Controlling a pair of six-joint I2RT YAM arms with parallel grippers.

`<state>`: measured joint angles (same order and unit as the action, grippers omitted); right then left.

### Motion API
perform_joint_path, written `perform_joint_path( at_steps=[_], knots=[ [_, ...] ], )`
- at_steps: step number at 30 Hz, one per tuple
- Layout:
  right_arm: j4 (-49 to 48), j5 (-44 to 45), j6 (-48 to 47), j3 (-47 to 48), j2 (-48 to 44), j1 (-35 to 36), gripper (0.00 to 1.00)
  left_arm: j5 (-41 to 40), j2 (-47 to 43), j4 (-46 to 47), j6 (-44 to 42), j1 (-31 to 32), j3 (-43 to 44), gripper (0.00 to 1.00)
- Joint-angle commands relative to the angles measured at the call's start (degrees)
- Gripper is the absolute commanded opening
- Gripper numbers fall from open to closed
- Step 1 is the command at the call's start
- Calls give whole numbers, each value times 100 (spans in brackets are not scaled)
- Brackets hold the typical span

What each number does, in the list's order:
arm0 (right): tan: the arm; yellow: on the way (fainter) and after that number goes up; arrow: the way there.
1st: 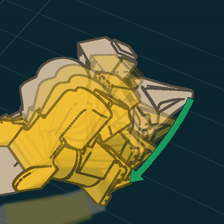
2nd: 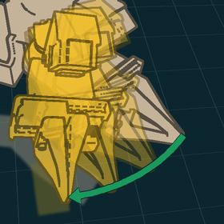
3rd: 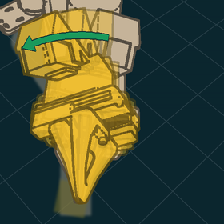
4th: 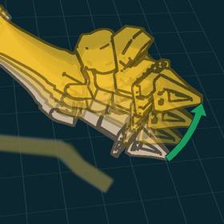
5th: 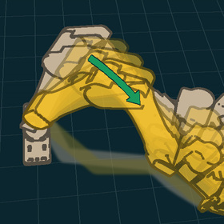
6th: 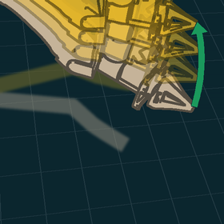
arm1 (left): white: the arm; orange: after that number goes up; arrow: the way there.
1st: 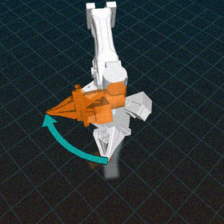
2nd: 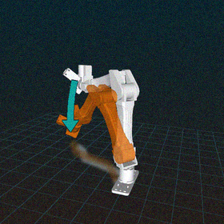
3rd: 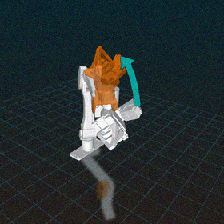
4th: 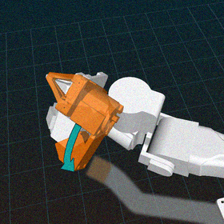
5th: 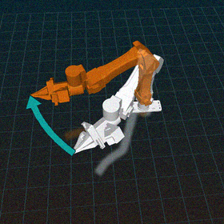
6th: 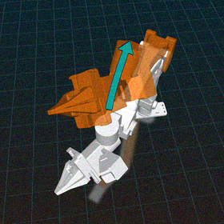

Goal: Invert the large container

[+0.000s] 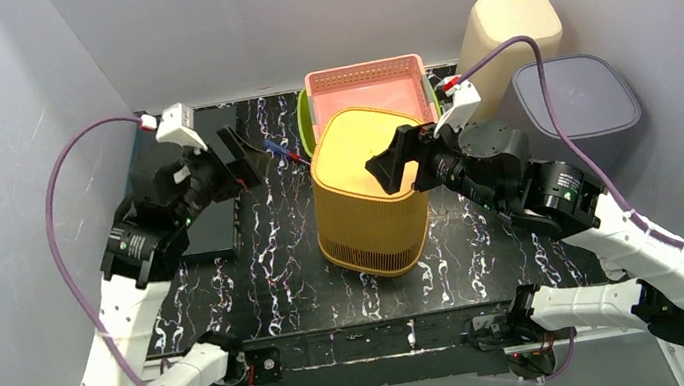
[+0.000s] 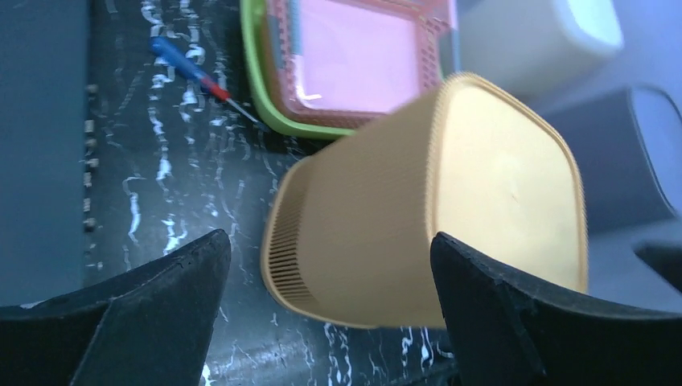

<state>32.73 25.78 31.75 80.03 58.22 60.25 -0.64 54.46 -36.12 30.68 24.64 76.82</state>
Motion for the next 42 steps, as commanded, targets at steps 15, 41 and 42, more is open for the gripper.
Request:
perform_joint_path(
  at_steps=[15,41,42],
  knots=[
    [247,524,268,112,-549,13,99,1226,4192,2163,1945,-1445,1231,87],
    [859,830,-55,370,-537,9,99,155,7161,2675,3604,-1077,2397,86],
    [869,816,-74,373,-523,11,99,-74,7192,2715,3730,-1060,2316,86]
  ],
)
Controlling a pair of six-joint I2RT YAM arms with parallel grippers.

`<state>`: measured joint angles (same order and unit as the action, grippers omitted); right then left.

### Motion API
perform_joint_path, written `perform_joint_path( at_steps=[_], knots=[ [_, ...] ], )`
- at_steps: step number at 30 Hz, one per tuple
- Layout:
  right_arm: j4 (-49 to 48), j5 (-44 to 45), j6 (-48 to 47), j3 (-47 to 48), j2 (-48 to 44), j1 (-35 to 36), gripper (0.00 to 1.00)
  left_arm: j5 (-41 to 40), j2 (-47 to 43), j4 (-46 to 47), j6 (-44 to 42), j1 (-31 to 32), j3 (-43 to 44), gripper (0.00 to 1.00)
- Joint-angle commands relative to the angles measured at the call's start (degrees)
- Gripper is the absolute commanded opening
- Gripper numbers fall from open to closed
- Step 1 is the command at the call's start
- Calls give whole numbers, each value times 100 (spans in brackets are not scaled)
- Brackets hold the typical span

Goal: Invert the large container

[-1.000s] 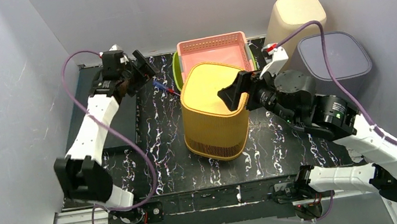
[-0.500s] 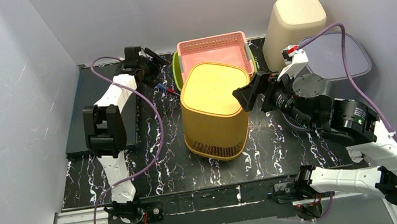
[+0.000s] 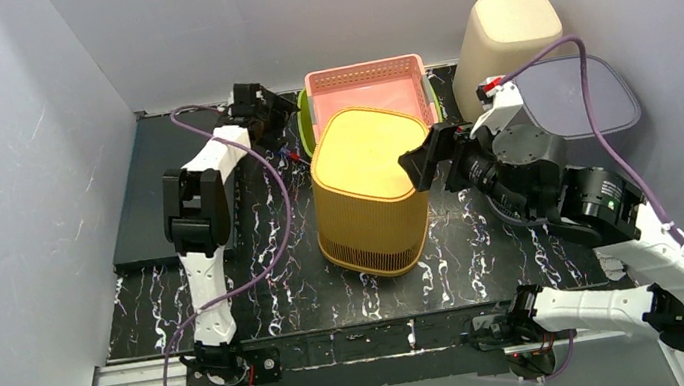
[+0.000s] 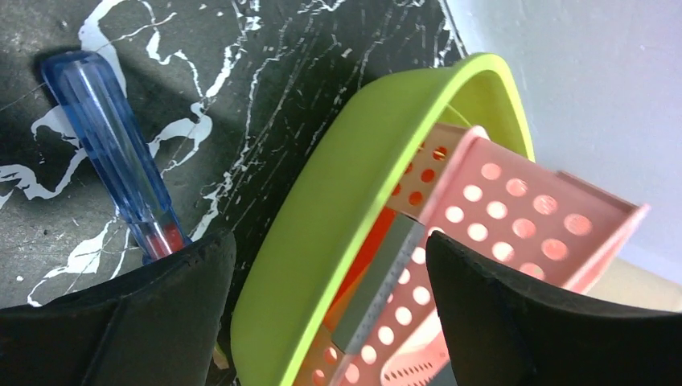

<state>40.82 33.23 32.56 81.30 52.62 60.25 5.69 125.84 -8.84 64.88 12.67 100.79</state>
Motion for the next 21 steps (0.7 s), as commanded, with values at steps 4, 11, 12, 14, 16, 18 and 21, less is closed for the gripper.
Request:
perform_joint_path(
  at_steps=[4,11,12,14,16,18,21],
  knots=[
    [101,56,-187,233,73,6,98,-881,199,372,603,169,-375,84],
    [107,76,-228,127,89,8,99,-1215,324,238,601,203,-624,83],
    [101,78,-239,119,97,6,99,-1244,327,169,545,213,-674,83],
    [102,57,-266,122,136,8,99,-1355,300,-8,448,214,-788,83],
    [112,9,-284,121,172,13,99,-1464,173,-225,357,214,-985,83],
    [152,-40,-304,123,200,9,99,-1577,-61,-258,232,219,-1344,83],
    [189,-52,-320,92,195,12,99,-1818,-504,-242,26,206,-1941,83]
  ],
)
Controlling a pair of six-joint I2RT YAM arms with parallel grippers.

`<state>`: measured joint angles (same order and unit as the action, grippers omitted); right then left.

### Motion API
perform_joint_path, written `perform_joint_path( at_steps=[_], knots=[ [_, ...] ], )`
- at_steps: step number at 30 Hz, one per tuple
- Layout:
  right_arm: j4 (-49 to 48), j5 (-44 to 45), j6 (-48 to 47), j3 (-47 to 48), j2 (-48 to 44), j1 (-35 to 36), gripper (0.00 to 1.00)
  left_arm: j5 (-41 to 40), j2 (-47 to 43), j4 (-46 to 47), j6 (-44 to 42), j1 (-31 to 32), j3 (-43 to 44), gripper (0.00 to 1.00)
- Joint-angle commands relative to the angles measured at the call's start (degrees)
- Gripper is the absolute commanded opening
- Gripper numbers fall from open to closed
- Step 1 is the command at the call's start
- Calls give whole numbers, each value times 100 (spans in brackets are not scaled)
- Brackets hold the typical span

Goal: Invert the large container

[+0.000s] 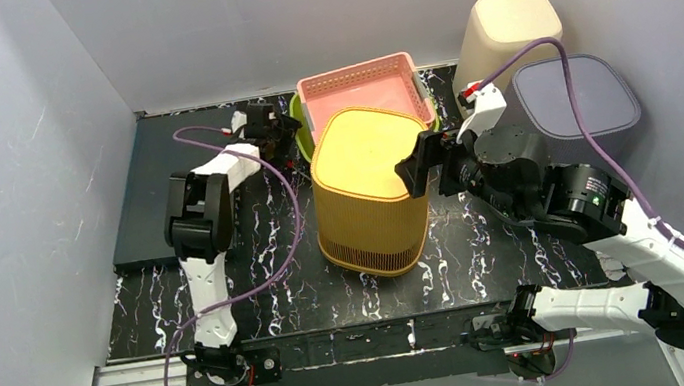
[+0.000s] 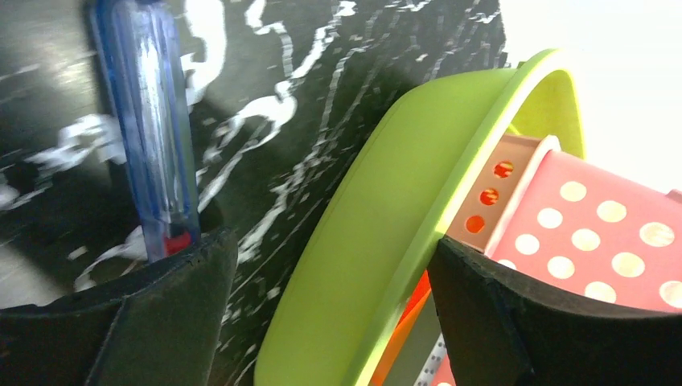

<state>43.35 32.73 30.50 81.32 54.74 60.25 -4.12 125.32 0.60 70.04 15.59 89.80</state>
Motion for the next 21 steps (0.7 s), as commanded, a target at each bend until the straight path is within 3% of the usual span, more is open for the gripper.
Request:
perform_joint_path(
  at_steps=[1,9,21],
  knots=[
    [-78,-5,-107,73,-28,13,99,-895,-578,-1143,-572,-91,-1016,84],
    [-168,-101,-79,-17,-47,12,99,-349,-982,-569,-1318,-222,-1647,87],
    [-197,-26,-100,-126,-99,9,99,-501,-2004,-1194,-3278,-259,-1934,87]
  ],
)
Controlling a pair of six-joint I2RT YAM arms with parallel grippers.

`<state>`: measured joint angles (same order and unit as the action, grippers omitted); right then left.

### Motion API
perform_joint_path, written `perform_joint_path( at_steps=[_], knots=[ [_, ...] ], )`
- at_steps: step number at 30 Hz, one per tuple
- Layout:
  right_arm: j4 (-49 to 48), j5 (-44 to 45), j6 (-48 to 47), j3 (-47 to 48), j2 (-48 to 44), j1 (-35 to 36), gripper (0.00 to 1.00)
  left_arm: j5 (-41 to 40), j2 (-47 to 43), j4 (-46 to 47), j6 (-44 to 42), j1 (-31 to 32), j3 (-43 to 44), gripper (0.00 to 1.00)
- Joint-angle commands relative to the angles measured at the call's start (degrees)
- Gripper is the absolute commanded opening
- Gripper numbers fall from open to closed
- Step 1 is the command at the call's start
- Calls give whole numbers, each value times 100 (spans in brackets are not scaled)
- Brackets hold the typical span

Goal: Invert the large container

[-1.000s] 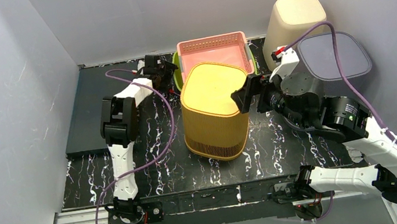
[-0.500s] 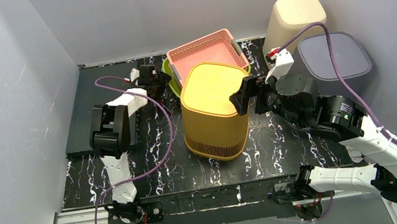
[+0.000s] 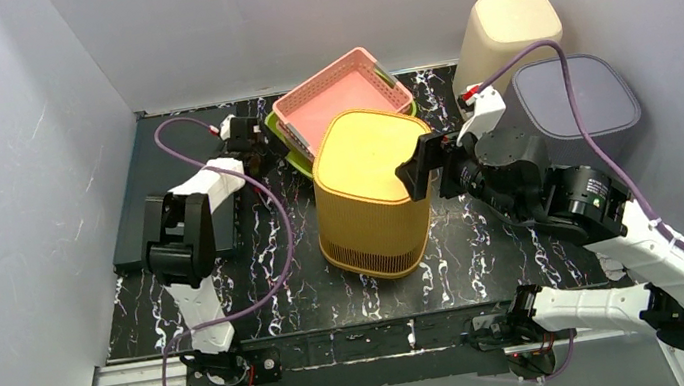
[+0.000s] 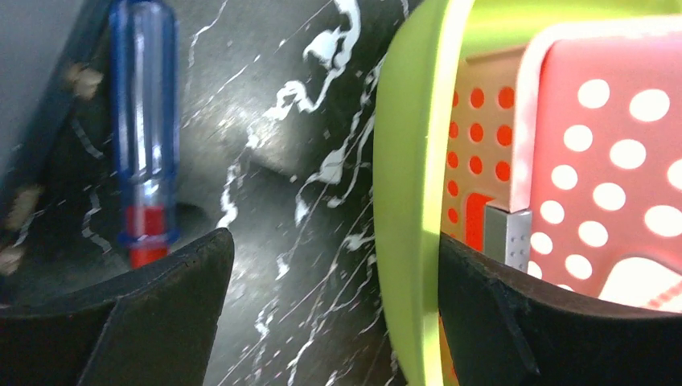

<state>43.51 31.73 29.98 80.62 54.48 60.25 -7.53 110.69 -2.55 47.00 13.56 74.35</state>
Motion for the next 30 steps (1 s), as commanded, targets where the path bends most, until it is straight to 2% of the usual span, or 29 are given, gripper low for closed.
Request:
perform_joint_path(
  at_steps=[1,8,13,16,20,24,26,30],
  knots=[
    [-211,50,-57,-49,-49,7,99,-55,-666,-830,-1040,-55,-467,88],
    [-290,-61,-58,-95,-12,8,99,650,-662,-737,-1325,-55,-682,88],
    [-274,-86,-49,-91,-13,8,99,1610,-628,-91,-1053,-60,-895,88],
    [-297,-62,-45,-98,-20,10,99,1912,-572,223,-775,-38,-884,88],
    [-300,-98,-43,-83,8,8,99,1447,-320,-158,-781,-38,-681,87],
    [-268,-61,-45,-71,-12,8,99,326,-55,-1261,-1002,-44,-526,83],
    [-284,-26,-45,-100,-45,9,99,-58,-115,-1575,-1043,-47,-635,80],
    [-403,-220,-126,-57,57,10,99,-251,-562,-1640,-1089,-38,-1089,72]
  ],
)
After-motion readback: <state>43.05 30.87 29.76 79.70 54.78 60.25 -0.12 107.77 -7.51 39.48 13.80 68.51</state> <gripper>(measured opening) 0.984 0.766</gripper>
